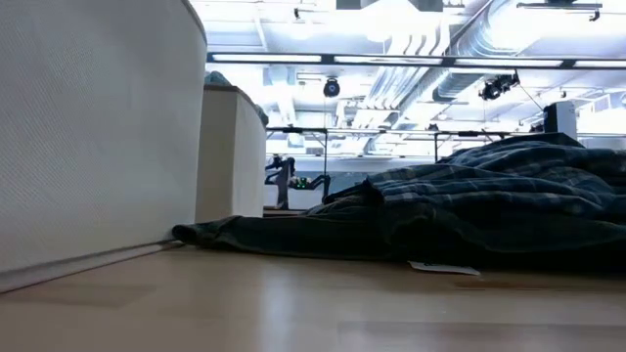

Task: Sort clothes
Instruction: Put the dark blue jeans into the bottom brown laundry organizer

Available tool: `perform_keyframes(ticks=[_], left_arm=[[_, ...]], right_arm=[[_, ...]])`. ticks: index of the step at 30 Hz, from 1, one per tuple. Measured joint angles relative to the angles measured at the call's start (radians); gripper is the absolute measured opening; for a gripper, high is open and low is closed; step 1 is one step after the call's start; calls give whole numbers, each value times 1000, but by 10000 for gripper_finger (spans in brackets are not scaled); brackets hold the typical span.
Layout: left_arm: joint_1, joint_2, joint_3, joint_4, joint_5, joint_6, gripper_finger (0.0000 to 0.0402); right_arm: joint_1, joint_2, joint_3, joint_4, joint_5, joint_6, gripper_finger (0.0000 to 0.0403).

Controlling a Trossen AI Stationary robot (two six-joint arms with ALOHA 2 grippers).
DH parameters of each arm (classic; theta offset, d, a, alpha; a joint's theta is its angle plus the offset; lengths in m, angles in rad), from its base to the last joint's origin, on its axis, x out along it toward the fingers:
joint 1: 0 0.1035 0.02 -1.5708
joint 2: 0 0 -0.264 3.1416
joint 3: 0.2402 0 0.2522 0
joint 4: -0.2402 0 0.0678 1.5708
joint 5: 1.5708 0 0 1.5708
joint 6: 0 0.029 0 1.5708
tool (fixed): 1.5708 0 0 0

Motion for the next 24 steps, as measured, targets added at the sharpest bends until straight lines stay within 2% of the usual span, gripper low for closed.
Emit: perform_keyframes(ticks=[2, 5, 8, 11, 14, 17, 20, 24], left_arm=[[-28, 2, -38, -108, -24, -127, 9], [-61, 11, -95, -312, -115, -371, 9], [-85, 5, -128, -565, -181, -712, 9], [-103, 5, -157, -796, -170, -1073, 9], [-98, -43, -250, -757, -118, -1186, 9], [-70, -77, -345, -787, -85, -1348, 9], [-26, -99, -478, -761, 16, -1422, 9], [33, -112, -642, -706, 203, -1516, 9]], right_arm=[[0, 0, 0, 0, 0, 2, 220], [0, 0, 0, 0, 0, 1, 220], [0, 0, 0, 0, 0, -8, 220], [0, 0, 0, 0, 1, -14, 220], [0, 0, 0, 3, 1, -14, 220], [0, 0, 0, 7, 1, -14, 220], [0, 0, 0, 7, 1, -14, 220], [0, 0, 0, 9, 1, -28, 220]])
